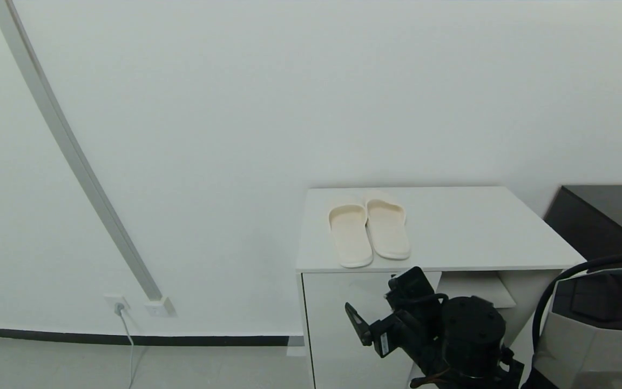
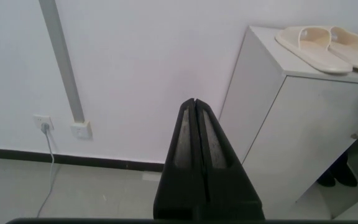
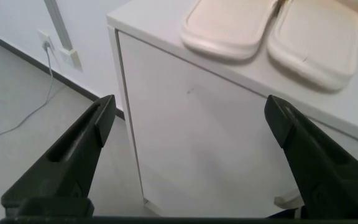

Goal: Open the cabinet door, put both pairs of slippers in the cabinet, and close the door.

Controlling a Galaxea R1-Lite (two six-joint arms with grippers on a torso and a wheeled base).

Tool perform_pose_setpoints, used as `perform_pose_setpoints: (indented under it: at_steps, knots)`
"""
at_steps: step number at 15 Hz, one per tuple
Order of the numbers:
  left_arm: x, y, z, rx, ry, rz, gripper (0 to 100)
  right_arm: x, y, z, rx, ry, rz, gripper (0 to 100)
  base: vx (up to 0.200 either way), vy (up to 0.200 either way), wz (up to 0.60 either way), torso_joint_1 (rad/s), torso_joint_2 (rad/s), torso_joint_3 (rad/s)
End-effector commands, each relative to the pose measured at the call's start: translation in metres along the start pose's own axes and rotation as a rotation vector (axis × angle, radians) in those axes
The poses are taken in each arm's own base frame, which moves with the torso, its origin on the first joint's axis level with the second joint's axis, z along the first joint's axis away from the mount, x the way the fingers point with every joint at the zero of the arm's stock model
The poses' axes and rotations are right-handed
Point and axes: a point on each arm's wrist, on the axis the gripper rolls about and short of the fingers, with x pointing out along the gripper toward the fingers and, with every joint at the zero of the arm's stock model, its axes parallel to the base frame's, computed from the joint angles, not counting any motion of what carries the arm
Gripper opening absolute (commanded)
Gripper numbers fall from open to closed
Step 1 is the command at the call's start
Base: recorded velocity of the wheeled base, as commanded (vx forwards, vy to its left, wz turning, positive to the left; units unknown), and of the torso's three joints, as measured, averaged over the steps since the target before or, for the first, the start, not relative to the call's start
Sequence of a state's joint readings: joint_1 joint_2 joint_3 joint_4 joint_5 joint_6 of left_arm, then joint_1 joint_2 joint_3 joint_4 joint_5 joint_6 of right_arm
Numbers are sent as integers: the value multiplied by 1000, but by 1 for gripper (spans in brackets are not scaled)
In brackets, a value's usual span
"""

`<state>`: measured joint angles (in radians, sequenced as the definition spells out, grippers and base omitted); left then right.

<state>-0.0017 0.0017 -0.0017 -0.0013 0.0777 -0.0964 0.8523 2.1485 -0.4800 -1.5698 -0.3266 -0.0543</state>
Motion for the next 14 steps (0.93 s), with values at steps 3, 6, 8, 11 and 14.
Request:
perform_pose_setpoints:
  at_steps: [3,6,8,11,14]
  knots:
    - [0,0,0,0,1,1,0,1,0,-1,-2,2,-1,100,0,0,0,173,-385,-217]
    - [0,0,0,0,1,1,0,2,-3,-2,-34,6,-10,100,0,0,0,170,-365,-194]
    - [0,0,0,0,1,1,0,2,-5,-2,-32,4,-18,100,0,0,0,28,-52,-28]
    - [0,0,0,0,1,1,0,11,-10,8,-17,-40,-41,100,0,0,0,0,0,0]
    - [0,0,0,0,1,1,0,28,-23,25,5,11,-100,100,0,0,0,0,0,0]
